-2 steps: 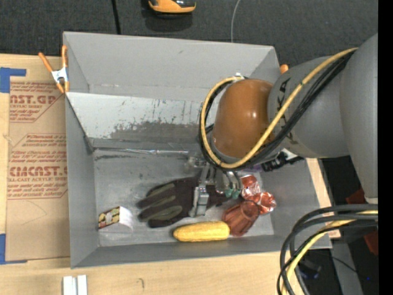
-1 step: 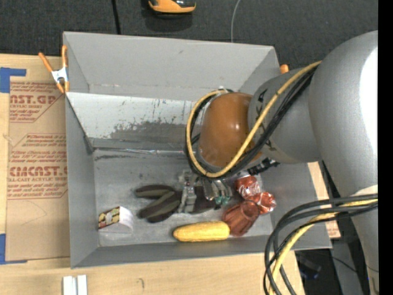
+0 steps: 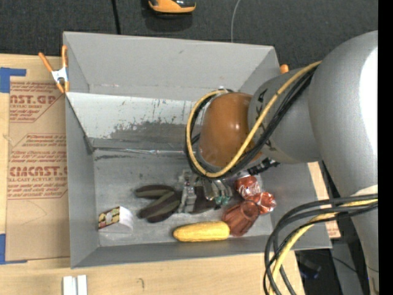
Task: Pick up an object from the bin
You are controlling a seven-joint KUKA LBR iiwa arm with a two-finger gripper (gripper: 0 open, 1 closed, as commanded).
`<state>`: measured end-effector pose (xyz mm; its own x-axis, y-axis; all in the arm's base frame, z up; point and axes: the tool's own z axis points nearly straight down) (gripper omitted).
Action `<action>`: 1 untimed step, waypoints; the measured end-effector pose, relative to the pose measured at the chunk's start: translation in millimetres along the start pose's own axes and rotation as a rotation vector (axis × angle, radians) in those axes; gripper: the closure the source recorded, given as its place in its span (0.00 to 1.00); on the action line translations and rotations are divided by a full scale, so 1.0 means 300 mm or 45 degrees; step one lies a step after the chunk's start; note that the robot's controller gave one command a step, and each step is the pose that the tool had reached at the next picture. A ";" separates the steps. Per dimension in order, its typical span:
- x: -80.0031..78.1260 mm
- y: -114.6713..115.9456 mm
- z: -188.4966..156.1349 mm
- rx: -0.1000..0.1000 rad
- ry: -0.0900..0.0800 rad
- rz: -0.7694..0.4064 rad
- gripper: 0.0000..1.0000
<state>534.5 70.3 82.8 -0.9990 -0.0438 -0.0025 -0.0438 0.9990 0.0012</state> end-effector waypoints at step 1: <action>0.046 -0.030 -0.551 0.001 -0.005 0.004 1.00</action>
Offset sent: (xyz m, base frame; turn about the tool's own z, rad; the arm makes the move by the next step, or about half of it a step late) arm 0.0000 0.0000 0.0000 0.0000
